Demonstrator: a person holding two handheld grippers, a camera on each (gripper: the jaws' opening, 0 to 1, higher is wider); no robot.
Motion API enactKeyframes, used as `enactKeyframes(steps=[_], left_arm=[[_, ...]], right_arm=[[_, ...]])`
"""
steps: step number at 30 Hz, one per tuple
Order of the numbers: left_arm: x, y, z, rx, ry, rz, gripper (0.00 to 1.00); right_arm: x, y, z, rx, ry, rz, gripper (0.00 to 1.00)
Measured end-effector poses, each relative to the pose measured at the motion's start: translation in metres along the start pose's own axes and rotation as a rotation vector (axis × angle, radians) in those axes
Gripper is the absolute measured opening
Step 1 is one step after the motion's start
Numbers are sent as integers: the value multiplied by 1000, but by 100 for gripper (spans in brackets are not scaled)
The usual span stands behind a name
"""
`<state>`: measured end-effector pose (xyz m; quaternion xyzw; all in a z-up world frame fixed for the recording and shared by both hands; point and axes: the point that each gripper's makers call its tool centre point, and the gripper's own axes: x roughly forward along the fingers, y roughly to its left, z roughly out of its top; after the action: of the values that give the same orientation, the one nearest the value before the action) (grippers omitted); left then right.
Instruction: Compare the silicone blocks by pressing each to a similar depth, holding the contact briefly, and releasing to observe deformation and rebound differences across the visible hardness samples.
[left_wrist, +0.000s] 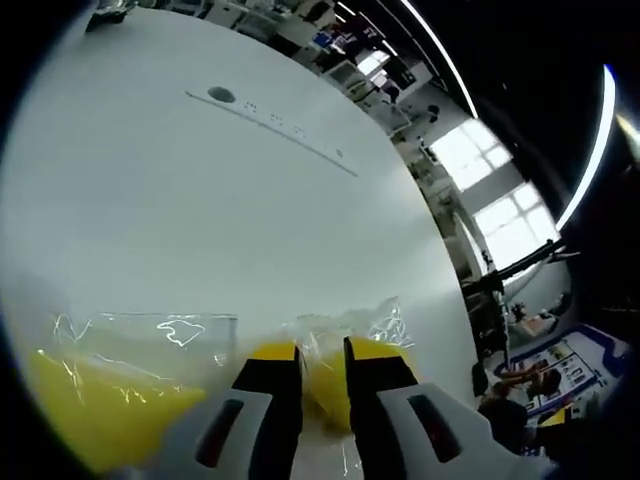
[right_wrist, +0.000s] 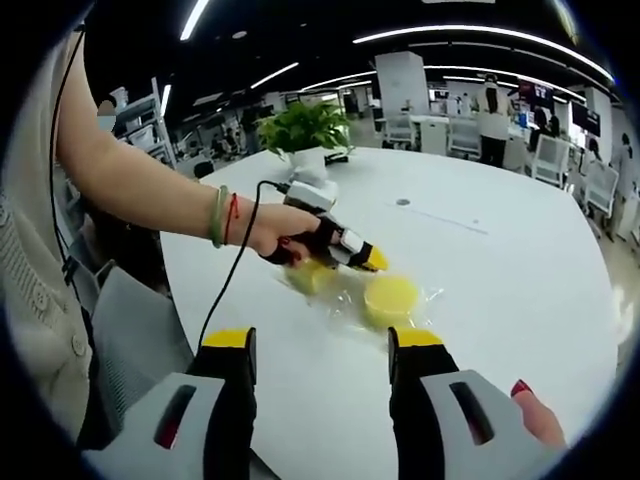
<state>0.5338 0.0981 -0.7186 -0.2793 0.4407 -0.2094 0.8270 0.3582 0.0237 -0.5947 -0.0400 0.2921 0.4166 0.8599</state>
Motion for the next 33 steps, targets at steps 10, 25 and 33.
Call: enactKeyframes(steps=[10,25,33], left_arm=[[-15,1,2,189,30,42,24],[-51,-8,4,767,98,108,30],[-81,-13,10,868,68,110,30]], right_arm=[[-2,5,4,-8,-12,4,47],[-5,17,10,-37,-18,6,46],[-5,31,21,-69,-36,13,47]])
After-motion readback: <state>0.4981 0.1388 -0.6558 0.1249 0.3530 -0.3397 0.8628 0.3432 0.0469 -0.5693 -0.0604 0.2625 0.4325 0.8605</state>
